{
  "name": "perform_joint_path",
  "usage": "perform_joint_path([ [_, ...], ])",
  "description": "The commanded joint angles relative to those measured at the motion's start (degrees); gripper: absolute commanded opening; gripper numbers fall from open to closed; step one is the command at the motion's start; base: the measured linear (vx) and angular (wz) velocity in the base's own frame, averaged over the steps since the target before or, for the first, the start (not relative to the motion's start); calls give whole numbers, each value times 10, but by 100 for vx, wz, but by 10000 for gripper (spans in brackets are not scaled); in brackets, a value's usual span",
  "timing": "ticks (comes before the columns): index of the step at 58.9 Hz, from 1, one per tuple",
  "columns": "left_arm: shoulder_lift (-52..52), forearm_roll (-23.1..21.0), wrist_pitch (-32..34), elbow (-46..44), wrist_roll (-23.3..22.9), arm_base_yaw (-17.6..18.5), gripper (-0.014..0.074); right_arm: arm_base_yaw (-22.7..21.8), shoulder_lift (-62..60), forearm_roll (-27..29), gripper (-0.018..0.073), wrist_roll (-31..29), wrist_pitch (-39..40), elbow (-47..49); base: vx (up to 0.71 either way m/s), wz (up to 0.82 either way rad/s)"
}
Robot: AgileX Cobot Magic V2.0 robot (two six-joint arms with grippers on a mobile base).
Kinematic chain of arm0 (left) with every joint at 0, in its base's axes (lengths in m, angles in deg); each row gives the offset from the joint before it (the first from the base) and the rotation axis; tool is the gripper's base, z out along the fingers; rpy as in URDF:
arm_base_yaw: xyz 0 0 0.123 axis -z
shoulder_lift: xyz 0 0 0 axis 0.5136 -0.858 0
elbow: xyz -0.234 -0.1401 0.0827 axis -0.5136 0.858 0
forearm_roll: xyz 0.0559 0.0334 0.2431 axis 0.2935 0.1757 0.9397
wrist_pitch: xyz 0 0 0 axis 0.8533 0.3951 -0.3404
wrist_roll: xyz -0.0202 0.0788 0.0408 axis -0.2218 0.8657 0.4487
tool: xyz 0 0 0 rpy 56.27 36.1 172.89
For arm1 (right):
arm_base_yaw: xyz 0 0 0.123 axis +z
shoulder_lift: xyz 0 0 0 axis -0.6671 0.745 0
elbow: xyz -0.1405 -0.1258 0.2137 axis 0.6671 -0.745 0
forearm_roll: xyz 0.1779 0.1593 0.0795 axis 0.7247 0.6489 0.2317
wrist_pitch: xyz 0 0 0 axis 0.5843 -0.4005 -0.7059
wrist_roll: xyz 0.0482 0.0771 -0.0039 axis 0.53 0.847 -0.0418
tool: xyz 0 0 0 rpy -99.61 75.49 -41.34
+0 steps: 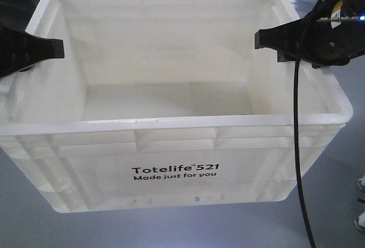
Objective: Place moving items into box and shelve
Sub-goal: 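Hold the tote steady with both grippers while driving away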
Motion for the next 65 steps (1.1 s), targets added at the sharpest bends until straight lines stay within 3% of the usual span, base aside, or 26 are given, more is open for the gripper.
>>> perform_joint_path([
  [1, 19, 38, 70, -25, 3, 5, -24, 0, -25, -45, -15, -11, 51, 21, -7, 62],
  [65, 19, 38, 70, -25, 3, 5, -24, 0, -25, -45, -15, -11, 51, 21, -3, 51],
])
